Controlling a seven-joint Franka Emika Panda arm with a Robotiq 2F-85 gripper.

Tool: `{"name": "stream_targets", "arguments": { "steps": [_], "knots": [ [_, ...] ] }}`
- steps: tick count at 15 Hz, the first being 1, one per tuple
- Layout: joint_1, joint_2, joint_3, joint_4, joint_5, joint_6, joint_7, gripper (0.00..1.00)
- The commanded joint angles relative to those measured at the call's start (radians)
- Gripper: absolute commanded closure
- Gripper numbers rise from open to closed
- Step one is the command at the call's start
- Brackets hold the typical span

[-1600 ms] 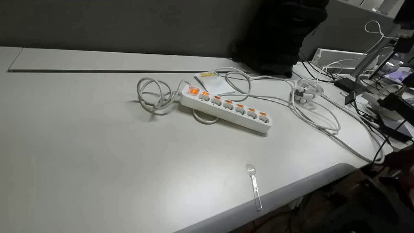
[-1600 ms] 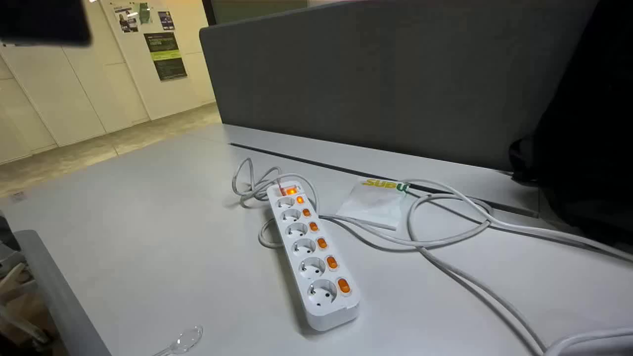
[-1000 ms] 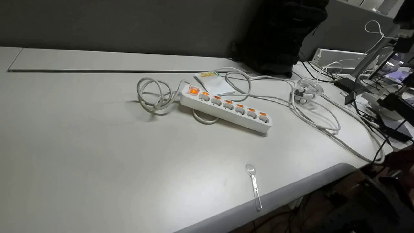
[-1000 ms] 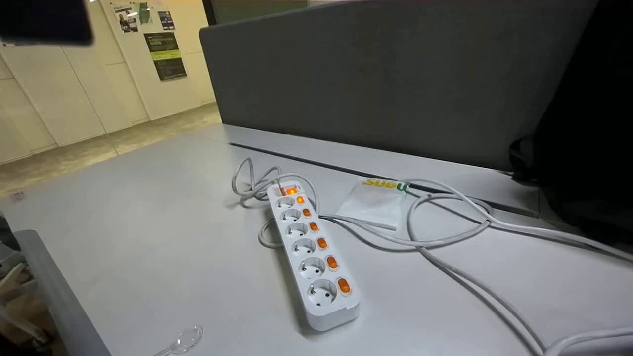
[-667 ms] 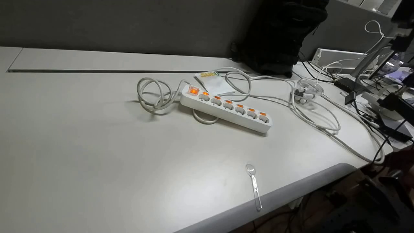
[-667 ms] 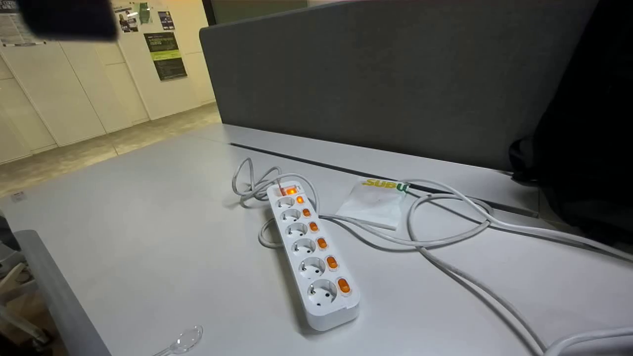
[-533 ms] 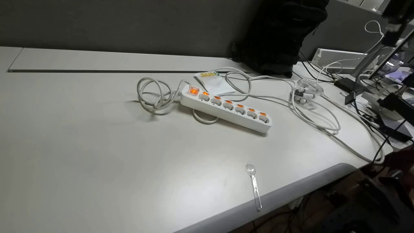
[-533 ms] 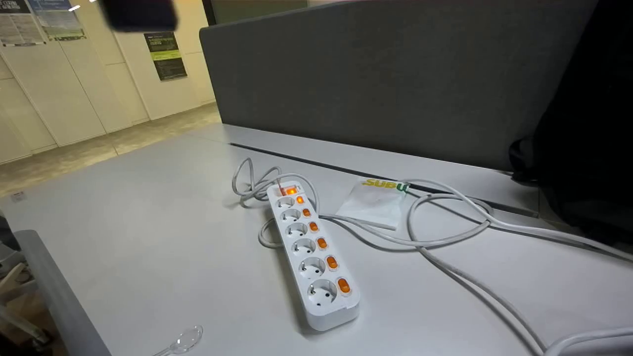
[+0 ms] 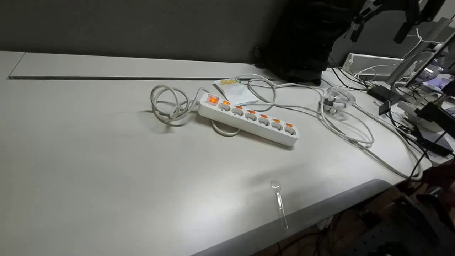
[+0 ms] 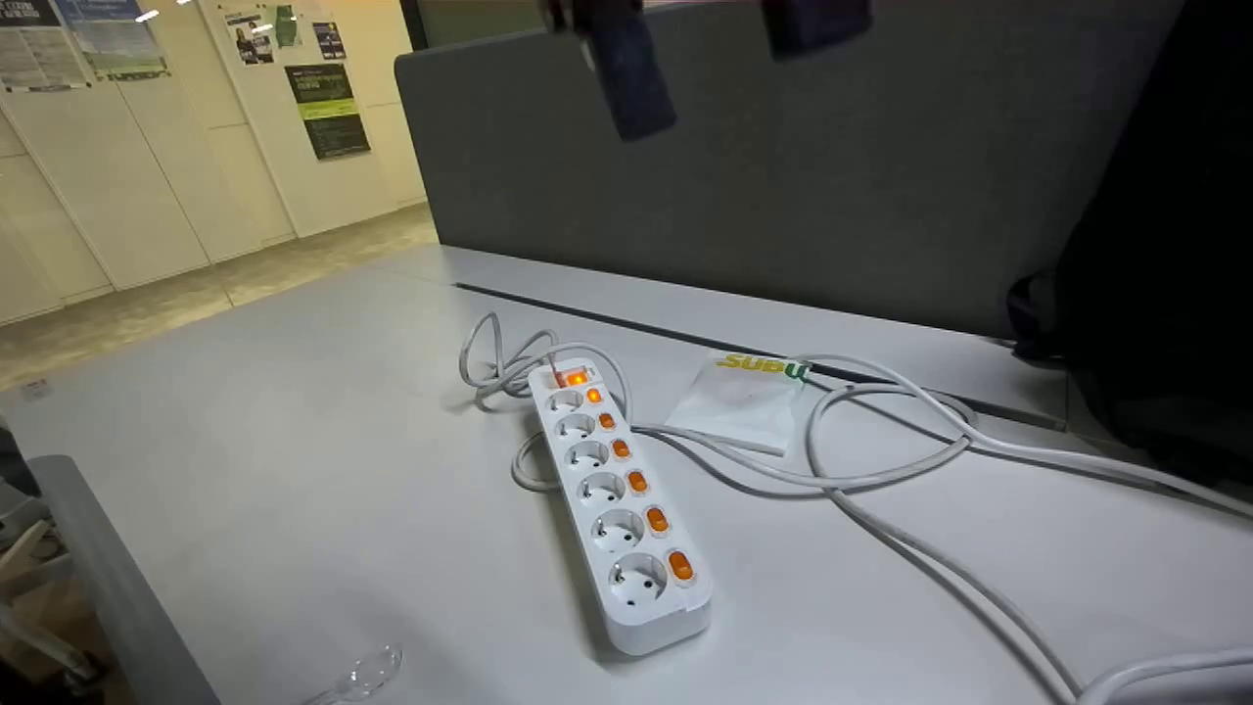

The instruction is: Turn off the second switch from the left on the adapter

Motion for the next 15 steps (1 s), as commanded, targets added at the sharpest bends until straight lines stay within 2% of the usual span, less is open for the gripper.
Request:
{"name": "stream_targets", "arguments": {
  "steps": [1, 7, 10, 11, 15],
  "knots": [
    [0.049, 0.207, 0.021, 0.157, 0.035, -0.027, 0.111, 0.33],
    [0.17, 0.45, 0.011, 0.338, 0.171, -0.041, 0.112, 0.75],
    [0.219, 0.54, 0.01, 0.391, 0.225, -0.029, 0.097, 0.95],
    [0.237, 0.565, 0.008, 0.395, 0.226, 0.005, 0.103, 0.99],
    [0.284, 0.644, 0.017, 0.414, 0.29, 0.106, 0.084, 1.0]
  ]
}}
